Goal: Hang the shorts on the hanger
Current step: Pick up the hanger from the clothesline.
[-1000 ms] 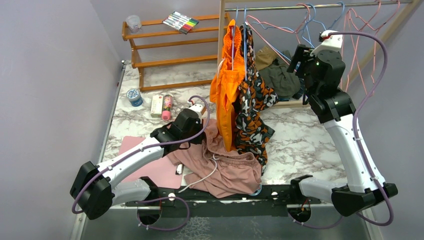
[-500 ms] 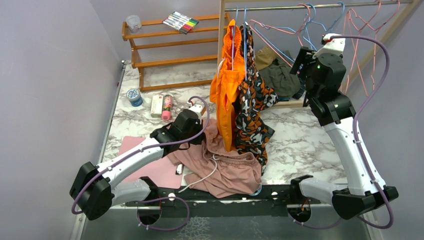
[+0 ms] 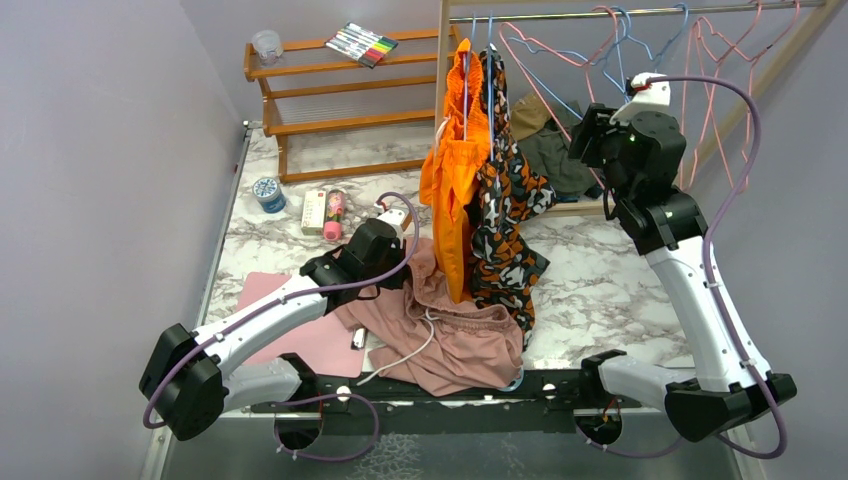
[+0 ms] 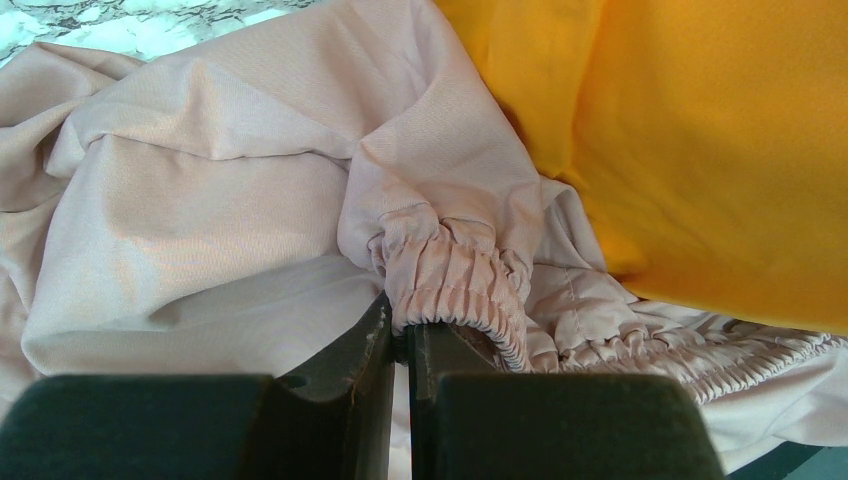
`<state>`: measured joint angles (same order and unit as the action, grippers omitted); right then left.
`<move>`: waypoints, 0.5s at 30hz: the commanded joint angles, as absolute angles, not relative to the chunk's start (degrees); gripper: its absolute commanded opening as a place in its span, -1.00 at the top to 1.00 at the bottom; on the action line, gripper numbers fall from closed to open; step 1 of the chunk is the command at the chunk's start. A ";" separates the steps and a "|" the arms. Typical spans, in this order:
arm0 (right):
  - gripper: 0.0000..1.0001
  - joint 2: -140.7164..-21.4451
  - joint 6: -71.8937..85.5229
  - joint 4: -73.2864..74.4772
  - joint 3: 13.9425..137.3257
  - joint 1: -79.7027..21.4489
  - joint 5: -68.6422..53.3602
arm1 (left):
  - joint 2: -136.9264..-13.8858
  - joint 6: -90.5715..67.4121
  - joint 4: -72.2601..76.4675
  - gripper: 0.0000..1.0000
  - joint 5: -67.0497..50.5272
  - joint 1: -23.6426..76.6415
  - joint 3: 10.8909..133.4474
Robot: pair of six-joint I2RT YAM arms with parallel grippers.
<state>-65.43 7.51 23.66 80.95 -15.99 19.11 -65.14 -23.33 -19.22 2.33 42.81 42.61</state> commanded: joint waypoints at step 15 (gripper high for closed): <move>0.11 -65.32 12.06 22.66 82.26 -15.56 13.18 | -65.39 -23.63 -17.51 0.76 0.81 42.41 42.32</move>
<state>-65.19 10.81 23.86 80.73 -15.99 13.17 -65.21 -23.33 -19.07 2.11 42.74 42.63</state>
